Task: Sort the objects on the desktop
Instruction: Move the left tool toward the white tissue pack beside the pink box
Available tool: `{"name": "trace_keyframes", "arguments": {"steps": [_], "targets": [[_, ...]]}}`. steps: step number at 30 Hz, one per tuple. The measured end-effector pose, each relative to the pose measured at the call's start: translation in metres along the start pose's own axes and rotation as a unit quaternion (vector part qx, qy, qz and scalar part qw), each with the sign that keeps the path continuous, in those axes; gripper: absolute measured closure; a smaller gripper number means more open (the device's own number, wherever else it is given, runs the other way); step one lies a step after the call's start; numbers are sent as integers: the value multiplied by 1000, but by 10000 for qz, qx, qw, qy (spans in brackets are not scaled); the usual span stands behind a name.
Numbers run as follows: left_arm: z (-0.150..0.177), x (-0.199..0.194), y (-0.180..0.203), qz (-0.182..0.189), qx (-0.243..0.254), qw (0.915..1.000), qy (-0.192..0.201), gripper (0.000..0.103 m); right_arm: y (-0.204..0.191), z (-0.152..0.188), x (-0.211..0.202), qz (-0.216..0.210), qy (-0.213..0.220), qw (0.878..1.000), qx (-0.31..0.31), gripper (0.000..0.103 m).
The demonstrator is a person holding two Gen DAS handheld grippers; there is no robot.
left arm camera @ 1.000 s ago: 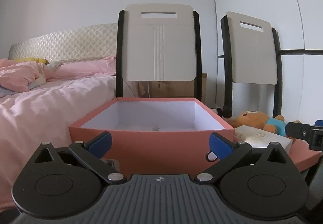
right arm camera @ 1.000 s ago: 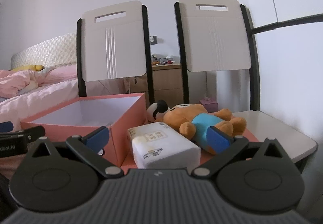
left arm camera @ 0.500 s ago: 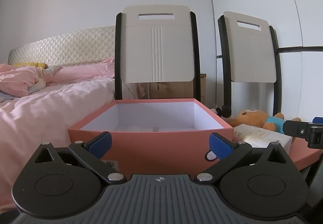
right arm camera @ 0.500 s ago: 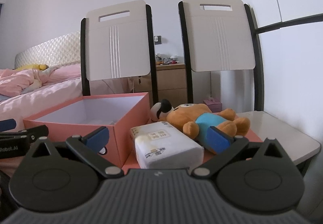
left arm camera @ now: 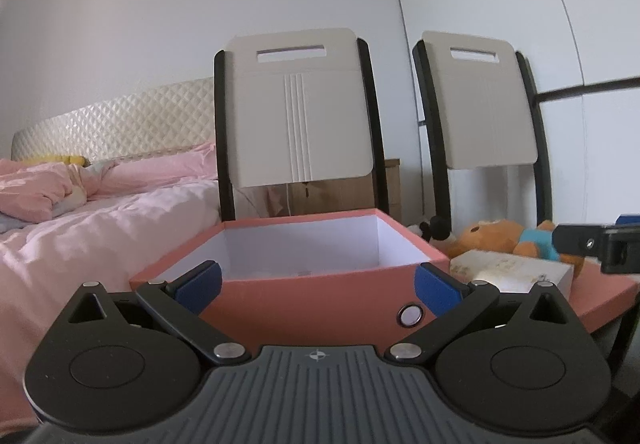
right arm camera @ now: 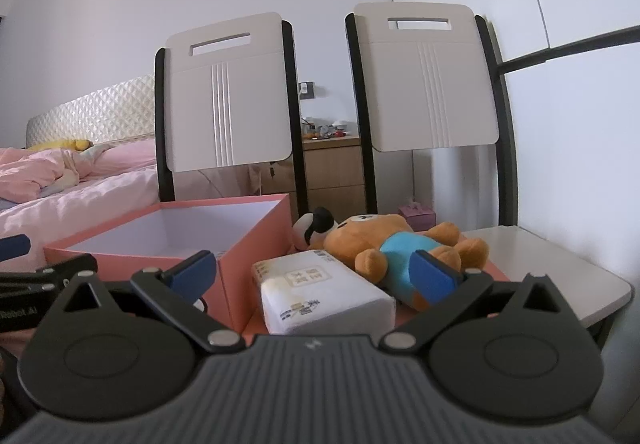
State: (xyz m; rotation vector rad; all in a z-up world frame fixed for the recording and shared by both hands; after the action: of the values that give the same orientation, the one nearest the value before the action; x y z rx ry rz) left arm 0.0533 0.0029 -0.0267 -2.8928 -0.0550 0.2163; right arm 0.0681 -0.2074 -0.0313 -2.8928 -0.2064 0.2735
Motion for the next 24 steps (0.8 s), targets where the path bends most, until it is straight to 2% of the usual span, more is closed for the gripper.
{"name": "trace_keyframes", "arguments": {"steps": [8, 13, 18, 24], "targets": [[3, 1, 2, -56, -47, 10000, -31, 0, 0, 1, -2, -18, 21, 10000, -22, 0], [4, -1, 6, -55, -15, 9999, 96, 0, 2, 0, -3, -22, 47, 10000, -21, 0], [9, 1, 13, 65, -49, 10000, -26, 0, 4, 0, -5, -33, 65, 10000, -27, 0], [9, -2, 14, -47, -58, 10000, 32, 0, 7, -1, -9, -57, 93, 9999, -1, 0]]}}
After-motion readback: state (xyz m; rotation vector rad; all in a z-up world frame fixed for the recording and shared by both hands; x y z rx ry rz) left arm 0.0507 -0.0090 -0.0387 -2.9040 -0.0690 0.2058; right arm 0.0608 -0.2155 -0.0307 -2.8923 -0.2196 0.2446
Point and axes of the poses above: each gripper's, at about its wrist camera, not at the fingertips, and x roughly the way its jaws point, y to its right, z to its underside, the point moved 6 cm from there along x, roughly the way its jaws point, and after that the axes turned 7 degrees about x, right-handed, at the moved point
